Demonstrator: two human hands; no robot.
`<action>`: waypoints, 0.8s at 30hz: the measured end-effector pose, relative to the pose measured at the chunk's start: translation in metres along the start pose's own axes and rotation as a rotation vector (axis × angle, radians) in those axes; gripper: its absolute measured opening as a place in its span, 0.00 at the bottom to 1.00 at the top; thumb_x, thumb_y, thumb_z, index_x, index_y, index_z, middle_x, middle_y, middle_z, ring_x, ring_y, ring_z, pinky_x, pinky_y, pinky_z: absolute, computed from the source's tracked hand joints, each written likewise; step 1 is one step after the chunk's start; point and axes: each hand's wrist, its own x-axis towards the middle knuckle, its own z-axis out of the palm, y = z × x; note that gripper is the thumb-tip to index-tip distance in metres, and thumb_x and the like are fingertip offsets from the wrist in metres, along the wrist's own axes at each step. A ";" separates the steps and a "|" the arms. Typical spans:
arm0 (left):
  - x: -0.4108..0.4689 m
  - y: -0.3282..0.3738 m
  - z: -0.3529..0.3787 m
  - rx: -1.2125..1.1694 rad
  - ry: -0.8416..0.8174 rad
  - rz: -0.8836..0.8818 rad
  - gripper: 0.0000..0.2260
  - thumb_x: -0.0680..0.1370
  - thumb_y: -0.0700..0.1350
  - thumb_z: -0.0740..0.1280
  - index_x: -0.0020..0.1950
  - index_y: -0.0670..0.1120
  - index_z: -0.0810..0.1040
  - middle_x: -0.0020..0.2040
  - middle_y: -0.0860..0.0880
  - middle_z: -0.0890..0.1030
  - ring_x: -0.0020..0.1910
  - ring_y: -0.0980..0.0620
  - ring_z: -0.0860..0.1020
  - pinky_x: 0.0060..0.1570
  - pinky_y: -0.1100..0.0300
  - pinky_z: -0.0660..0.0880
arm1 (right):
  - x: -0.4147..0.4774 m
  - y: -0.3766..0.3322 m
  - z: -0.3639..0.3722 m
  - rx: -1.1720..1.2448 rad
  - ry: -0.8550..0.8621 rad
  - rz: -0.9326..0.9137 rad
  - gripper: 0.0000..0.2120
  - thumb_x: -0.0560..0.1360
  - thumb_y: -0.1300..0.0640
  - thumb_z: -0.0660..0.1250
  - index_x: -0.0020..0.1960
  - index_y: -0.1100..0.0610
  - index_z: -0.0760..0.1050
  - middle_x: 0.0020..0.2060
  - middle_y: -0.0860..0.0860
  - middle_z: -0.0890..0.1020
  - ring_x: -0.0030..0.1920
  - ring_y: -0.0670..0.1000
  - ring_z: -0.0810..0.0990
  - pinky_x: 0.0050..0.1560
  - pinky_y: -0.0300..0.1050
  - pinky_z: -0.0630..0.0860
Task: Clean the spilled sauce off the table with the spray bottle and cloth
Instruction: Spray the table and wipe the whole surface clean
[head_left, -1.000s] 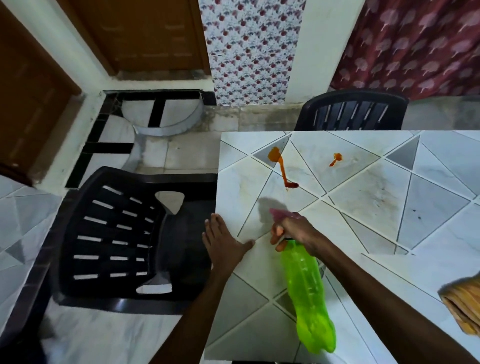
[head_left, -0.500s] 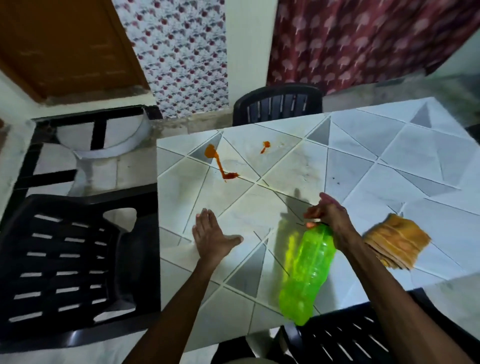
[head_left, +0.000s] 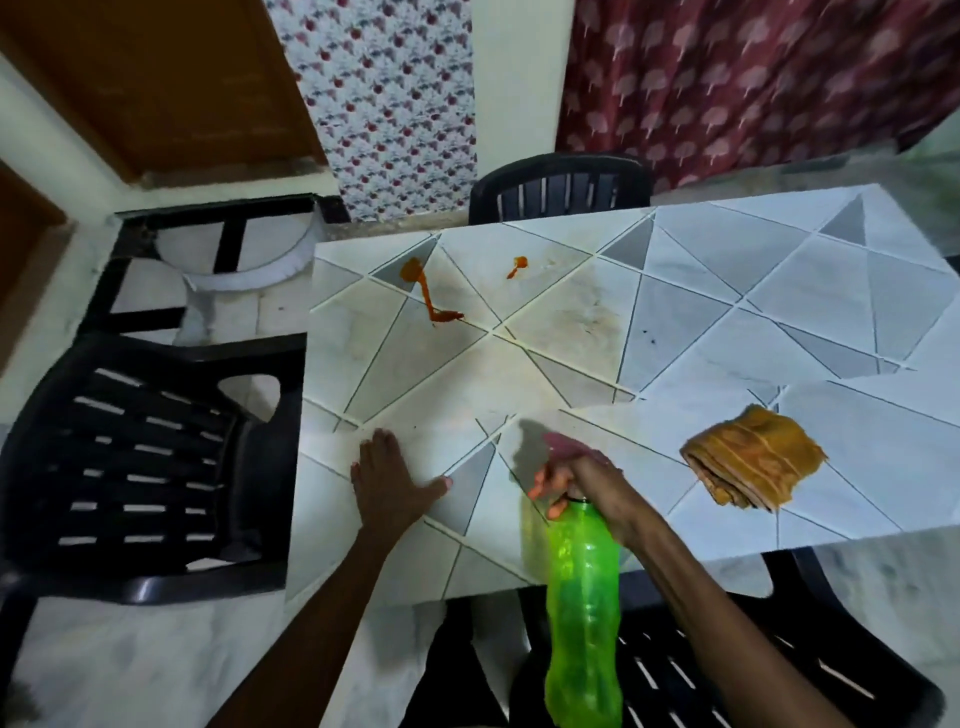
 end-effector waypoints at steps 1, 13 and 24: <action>-0.007 -0.008 0.000 -0.016 -0.006 -0.018 0.57 0.65 0.74 0.66 0.80 0.40 0.47 0.80 0.41 0.50 0.79 0.41 0.50 0.76 0.42 0.50 | -0.002 0.005 0.011 -0.034 -0.059 -0.008 0.11 0.72 0.71 0.58 0.47 0.70 0.78 0.43 0.65 0.84 0.41 0.59 0.84 0.30 0.42 0.76; -0.073 -0.077 -0.007 -0.161 0.076 -0.208 0.62 0.62 0.74 0.70 0.80 0.40 0.44 0.80 0.41 0.50 0.79 0.41 0.48 0.76 0.44 0.47 | -0.015 0.044 0.099 -0.326 -0.155 -0.042 0.11 0.70 0.69 0.60 0.42 0.75 0.79 0.37 0.66 0.83 0.31 0.56 0.80 0.29 0.45 0.77; -0.072 -0.091 -0.006 -0.154 0.041 -0.150 0.60 0.63 0.71 0.72 0.80 0.40 0.47 0.80 0.42 0.50 0.79 0.41 0.47 0.76 0.44 0.46 | -0.036 0.056 0.058 -0.104 0.304 -0.095 0.17 0.68 0.73 0.57 0.52 0.76 0.78 0.30 0.57 0.82 0.29 0.58 0.77 0.26 0.42 0.75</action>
